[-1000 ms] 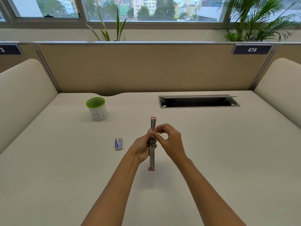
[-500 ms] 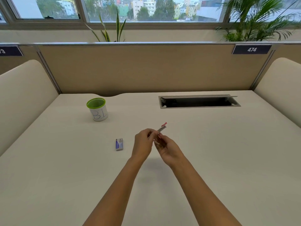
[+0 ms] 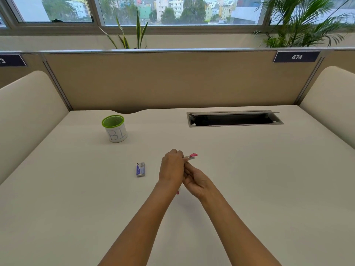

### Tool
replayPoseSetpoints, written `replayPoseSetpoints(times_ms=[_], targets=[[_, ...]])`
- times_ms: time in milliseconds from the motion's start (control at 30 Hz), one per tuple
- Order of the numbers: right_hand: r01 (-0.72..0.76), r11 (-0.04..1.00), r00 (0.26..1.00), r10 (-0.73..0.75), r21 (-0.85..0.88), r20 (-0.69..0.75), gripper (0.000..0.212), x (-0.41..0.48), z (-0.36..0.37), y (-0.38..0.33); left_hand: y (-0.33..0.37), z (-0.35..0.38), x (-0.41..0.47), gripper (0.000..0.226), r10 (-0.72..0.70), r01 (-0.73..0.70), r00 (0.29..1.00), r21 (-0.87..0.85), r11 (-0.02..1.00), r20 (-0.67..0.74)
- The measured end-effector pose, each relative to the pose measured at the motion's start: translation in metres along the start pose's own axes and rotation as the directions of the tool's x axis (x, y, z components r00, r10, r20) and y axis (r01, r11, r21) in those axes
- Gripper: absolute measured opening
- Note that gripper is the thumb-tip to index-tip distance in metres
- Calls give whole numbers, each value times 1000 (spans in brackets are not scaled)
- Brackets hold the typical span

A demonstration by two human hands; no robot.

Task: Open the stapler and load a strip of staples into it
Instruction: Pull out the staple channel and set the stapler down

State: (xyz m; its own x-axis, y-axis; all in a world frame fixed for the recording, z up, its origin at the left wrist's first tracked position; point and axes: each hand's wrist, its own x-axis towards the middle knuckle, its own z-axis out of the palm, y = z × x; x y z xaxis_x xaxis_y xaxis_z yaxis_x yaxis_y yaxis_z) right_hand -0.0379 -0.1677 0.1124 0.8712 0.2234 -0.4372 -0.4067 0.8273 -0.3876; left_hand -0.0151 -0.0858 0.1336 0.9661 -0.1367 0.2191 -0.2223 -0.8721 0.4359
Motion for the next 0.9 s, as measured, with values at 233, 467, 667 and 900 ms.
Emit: replayPoseSetpoints(times_ms=[233, 467, 667, 900], targets=[[-65, 998, 998, 65, 10, 1, 38, -2, -5, 9, 5, -8, 18, 34, -103, 74, 955, 115, 991, 279], [-82, 996, 995, 80, -43, -56, 21, -6, -3, 6, 0, -3, 23, 34, -200, 148, 917, 172, 974, 345], [-35, 999, 996, 35, 8, -85, 16, 2, -12, 8, -5, -5, 18, 32, -243, 219, 923, 111, 969, 299], [85, 969, 995, -97, -231, -38, 17, 5, -13, 0, -27, -9, 11, 34, -238, 324, 932, -337, 884, 273]])
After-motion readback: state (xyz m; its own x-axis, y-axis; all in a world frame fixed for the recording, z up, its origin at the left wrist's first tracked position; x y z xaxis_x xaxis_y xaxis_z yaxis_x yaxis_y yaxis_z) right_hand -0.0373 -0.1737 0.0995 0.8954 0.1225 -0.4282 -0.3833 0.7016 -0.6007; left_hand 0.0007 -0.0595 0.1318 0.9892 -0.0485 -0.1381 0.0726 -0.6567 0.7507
